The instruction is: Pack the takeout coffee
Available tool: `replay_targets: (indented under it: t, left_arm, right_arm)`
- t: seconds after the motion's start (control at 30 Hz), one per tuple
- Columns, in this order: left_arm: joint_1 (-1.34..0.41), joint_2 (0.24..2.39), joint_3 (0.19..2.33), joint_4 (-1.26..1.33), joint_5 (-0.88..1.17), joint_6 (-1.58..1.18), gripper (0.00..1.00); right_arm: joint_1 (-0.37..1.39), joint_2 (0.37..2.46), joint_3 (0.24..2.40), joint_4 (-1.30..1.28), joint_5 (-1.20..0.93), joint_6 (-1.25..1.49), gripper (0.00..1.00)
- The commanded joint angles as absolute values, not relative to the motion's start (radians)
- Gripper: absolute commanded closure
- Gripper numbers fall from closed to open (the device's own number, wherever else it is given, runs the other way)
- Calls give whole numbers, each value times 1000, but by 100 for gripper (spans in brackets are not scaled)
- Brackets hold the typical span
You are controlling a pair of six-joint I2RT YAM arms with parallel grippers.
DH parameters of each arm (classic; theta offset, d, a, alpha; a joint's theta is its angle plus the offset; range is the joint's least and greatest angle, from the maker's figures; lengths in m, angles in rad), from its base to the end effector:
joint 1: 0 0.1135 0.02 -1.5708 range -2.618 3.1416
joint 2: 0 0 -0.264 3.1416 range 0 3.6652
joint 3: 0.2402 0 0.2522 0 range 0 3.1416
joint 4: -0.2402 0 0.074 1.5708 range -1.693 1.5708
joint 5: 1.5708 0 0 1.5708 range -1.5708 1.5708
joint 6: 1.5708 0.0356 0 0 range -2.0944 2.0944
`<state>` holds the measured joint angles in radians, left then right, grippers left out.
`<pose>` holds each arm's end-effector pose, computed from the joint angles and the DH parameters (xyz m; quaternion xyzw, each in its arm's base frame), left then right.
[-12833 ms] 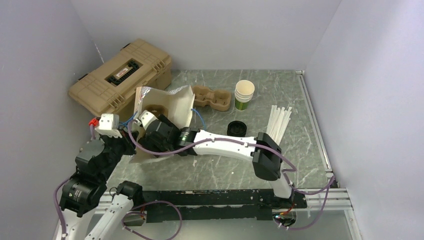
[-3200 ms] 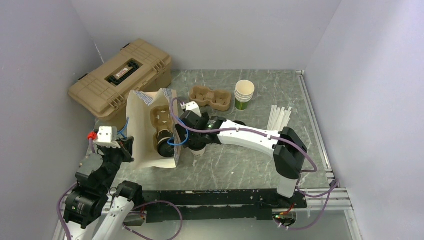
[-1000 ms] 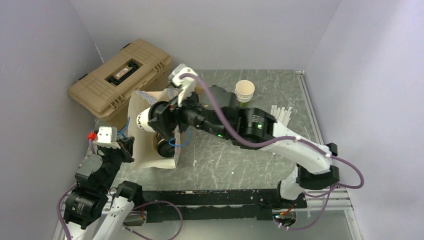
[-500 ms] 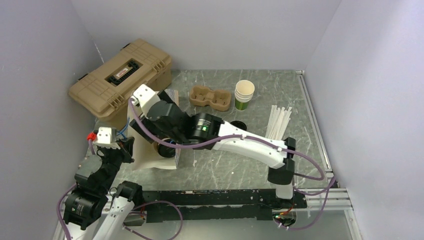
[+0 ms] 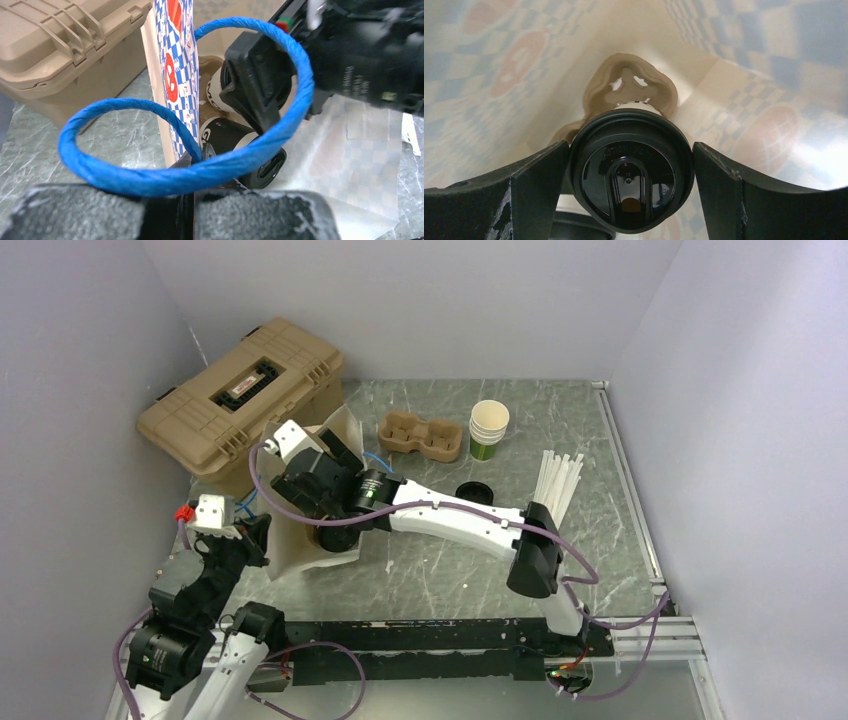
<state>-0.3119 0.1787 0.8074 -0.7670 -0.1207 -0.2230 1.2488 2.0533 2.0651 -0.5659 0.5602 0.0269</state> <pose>0.0311 -0.0055 0.3379 -0.0061 0.7539 -0.1293 0.6441 0.1684 0.4449 0.3554 -0.3714 0.7648 0.0845 0.5196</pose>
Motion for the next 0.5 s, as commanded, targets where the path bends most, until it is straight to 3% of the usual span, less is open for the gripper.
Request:
replay_targets:
  t: [0.0, 0.47]
  left_arm:
    - [-319, 177, 829, -690, -99, -211, 100]
    - [-324, 358, 977, -730, 40, -329, 100]
  right_arm:
    - [1223, 2014, 1980, -366, 599, 9, 43]
    - [1195, 1829, 1796, -358, 551, 59, 44]
